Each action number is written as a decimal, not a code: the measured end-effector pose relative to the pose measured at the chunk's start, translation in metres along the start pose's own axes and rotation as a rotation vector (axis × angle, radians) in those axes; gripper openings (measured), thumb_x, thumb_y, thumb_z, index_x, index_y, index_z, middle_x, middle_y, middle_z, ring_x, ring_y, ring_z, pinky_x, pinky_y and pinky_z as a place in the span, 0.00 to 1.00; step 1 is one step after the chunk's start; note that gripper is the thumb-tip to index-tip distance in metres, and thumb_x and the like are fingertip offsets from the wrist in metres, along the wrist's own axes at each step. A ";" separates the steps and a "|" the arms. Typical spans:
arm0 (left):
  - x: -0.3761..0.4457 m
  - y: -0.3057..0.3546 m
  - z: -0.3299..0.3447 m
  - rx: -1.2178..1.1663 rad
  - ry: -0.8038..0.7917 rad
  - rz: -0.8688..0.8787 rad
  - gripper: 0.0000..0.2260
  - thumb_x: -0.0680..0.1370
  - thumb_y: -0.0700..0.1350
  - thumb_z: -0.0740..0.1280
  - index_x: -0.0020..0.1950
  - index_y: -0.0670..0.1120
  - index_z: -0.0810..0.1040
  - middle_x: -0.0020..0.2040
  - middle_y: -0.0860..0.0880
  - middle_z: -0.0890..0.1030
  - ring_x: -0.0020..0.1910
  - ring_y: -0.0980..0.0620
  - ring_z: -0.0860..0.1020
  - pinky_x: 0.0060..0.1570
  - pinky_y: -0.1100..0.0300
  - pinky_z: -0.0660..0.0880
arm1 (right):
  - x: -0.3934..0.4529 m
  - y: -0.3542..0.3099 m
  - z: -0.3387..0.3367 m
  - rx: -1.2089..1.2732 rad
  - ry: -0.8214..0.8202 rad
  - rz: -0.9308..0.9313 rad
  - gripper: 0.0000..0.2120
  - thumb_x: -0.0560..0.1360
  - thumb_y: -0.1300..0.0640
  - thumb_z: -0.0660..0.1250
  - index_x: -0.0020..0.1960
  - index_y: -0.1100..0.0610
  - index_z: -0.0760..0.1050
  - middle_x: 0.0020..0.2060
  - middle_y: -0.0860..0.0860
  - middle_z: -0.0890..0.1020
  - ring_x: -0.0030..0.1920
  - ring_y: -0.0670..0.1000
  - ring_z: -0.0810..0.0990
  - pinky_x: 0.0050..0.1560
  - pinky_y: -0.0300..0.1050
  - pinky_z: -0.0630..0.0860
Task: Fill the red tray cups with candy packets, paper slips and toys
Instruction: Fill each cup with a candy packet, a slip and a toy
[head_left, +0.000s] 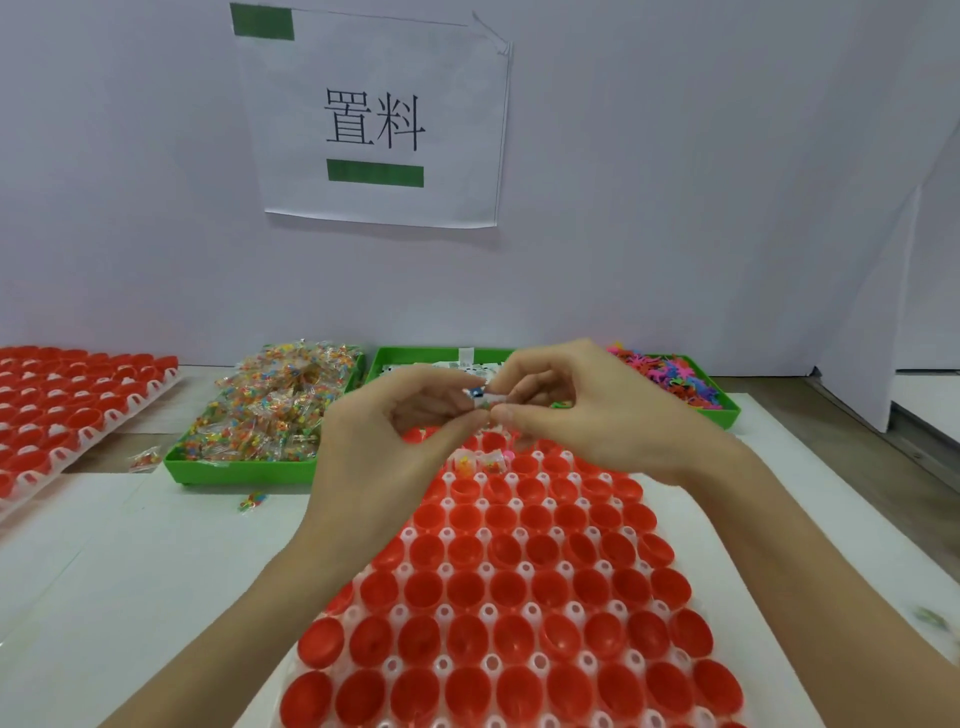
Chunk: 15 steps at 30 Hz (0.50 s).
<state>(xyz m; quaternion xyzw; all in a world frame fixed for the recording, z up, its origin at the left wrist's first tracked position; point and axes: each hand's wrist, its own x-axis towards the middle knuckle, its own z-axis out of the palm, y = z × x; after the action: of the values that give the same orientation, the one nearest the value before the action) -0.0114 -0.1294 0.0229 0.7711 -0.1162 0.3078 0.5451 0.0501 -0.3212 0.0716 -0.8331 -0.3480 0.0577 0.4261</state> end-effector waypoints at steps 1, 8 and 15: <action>0.005 0.000 0.004 0.001 -0.002 0.014 0.12 0.72 0.38 0.80 0.53 0.47 0.87 0.43 0.52 0.87 0.45 0.54 0.86 0.49 0.66 0.80 | 0.000 0.002 -0.004 0.000 0.024 0.006 0.02 0.78 0.56 0.73 0.50 0.50 0.84 0.42 0.49 0.86 0.42 0.47 0.87 0.50 0.41 0.83; 0.023 -0.006 0.021 -0.046 -0.093 -0.114 0.08 0.72 0.39 0.80 0.50 0.45 0.87 0.41 0.50 0.87 0.41 0.55 0.86 0.46 0.66 0.80 | 0.001 0.019 -0.025 0.005 0.016 0.115 0.07 0.79 0.59 0.71 0.54 0.49 0.85 0.43 0.47 0.88 0.44 0.45 0.87 0.46 0.35 0.81; 0.023 -0.010 0.019 -0.090 -0.078 -0.181 0.12 0.72 0.39 0.79 0.54 0.48 0.86 0.42 0.50 0.87 0.42 0.54 0.86 0.46 0.67 0.80 | 0.006 0.030 -0.022 0.276 -0.036 0.195 0.09 0.77 0.62 0.74 0.57 0.56 0.84 0.47 0.54 0.88 0.50 0.52 0.87 0.51 0.41 0.83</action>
<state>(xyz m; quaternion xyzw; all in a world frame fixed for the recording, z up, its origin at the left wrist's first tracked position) 0.0181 -0.1398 0.0246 0.7646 -0.0809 0.2216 0.5998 0.0786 -0.3442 0.0645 -0.7953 -0.2618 0.1610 0.5225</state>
